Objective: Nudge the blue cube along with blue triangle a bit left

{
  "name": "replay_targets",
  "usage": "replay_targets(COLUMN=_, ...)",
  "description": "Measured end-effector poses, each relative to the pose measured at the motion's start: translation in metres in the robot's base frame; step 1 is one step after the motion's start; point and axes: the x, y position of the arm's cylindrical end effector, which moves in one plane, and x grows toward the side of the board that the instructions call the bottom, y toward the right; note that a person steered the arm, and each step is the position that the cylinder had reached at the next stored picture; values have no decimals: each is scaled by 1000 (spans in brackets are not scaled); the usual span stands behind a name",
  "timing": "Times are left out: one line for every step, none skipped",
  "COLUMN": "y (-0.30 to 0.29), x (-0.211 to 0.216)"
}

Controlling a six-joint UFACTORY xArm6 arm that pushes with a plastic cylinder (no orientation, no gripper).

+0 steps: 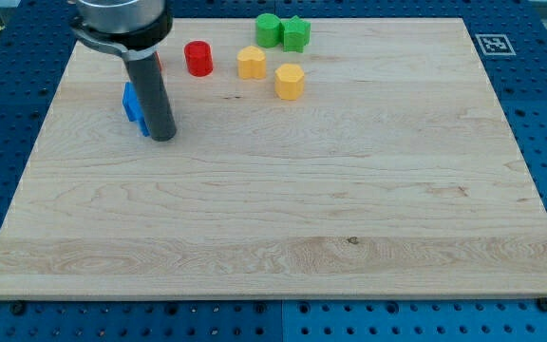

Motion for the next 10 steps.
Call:
replay_targets(y=-1, x=0)
replay_targets(y=2, x=1)
replay_targets(y=46, x=20)
replay_targets(y=73, x=39)
replay_targets(y=71, x=37)
replay_targets(y=55, x=13)
replay_targets(y=39, x=-11)
replay_targets(y=35, x=-27)
replay_targets(y=31, x=-43)
replay_targets(y=31, x=-45)
